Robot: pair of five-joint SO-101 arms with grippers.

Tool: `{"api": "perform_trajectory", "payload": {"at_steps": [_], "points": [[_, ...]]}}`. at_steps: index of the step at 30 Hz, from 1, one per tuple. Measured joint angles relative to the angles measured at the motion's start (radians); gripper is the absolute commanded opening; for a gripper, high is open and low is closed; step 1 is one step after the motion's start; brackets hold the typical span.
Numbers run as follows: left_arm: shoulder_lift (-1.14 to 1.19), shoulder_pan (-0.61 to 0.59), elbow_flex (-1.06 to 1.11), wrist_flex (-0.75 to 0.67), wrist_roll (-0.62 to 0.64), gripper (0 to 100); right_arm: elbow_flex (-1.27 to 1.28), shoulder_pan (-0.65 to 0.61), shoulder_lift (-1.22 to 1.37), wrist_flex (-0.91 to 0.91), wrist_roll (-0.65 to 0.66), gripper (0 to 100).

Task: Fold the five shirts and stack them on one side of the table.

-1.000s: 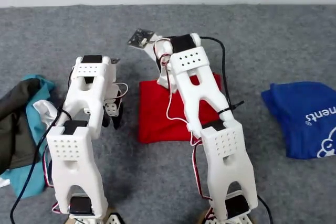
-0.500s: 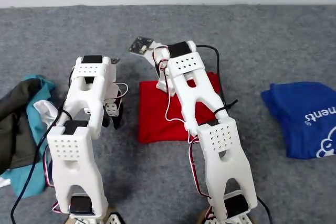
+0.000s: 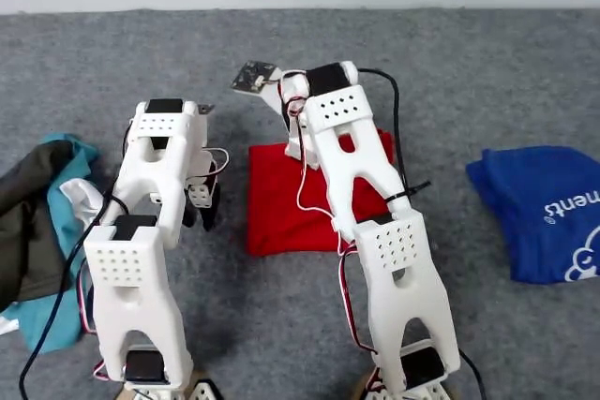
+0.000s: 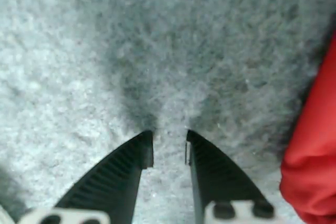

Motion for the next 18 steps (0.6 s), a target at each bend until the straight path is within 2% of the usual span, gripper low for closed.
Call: {"api": "perform_trajectory", "payload": {"at_steps": [8,11,18], "points": [[0.0,0.0,0.0,0.0,0.0,10,-0.046,0.0,0.0,0.005,-0.049,31.9],[0.0,0.0,0.0,0.0,0.0,10,-0.046,0.0,0.009,0.005,-0.052,35.1],[0.0,0.0,0.0,0.0,0.0,10,-0.052,-0.002,0.078,-0.054,-0.052,34.9]]}}
